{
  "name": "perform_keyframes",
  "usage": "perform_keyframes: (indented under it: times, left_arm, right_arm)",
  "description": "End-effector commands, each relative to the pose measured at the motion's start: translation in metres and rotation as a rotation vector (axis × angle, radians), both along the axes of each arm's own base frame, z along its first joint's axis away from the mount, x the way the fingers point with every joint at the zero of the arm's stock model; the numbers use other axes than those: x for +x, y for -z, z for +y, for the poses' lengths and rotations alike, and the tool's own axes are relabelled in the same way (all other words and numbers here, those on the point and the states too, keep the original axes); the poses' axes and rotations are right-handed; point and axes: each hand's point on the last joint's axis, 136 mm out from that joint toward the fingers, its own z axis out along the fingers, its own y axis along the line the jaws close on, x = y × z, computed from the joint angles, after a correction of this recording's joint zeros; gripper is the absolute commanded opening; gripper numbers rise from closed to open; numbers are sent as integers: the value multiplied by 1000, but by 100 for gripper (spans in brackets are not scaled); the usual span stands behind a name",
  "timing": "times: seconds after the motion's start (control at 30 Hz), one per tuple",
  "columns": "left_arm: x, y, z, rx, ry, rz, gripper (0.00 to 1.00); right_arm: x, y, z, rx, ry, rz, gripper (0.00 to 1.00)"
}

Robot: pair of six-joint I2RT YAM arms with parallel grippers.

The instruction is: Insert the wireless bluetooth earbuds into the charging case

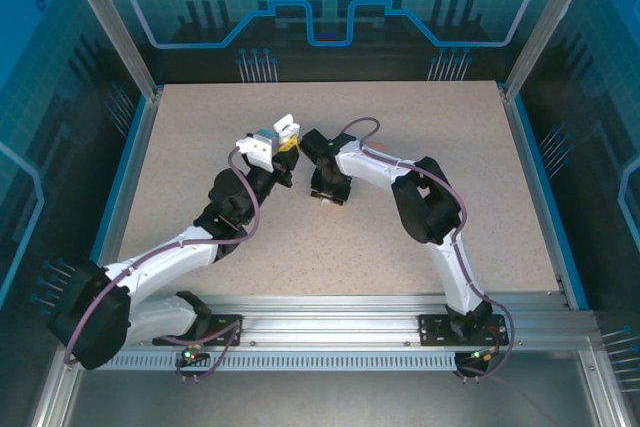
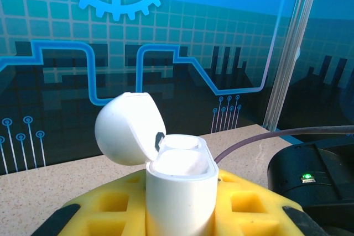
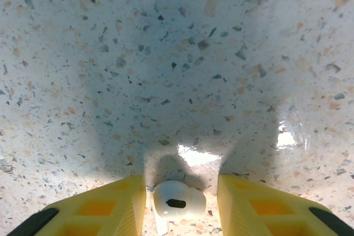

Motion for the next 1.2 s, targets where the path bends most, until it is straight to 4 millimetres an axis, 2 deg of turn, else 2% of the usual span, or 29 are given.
perform_keyframes:
  times: [0.0,0.23,0.4,0.57,0.93,1.03,1.17]
  left_arm:
    - [-3,-25,5,-33,-9,-74,0]
    - [-4,-27,7,-30,-12,-80,0]
    - [-6,-29,10,-31,-16,-82,0]
    - [-6,-29,11,-35,-18,-82,0]
    - [-8,-33,14,-39,-23,-94,0]
    - [-8,-32,14,-38,-23,-92,0]
    - [-8,-28,14,-35,-21,-89,0]
  right_arm:
    - [-7,9,10,6,-3,36,34]
    - [-4,8,11,1,-78,18,26]
    - [6,0,18,4,-305,-10,19]
    - [8,-1,3,-41,-396,-48,16]
    - [16,-50,-31,-26,-337,-234,17]
    - [18,-70,-38,-2,-318,-292,17]
    - [22,-109,-46,32,-298,-391,18]
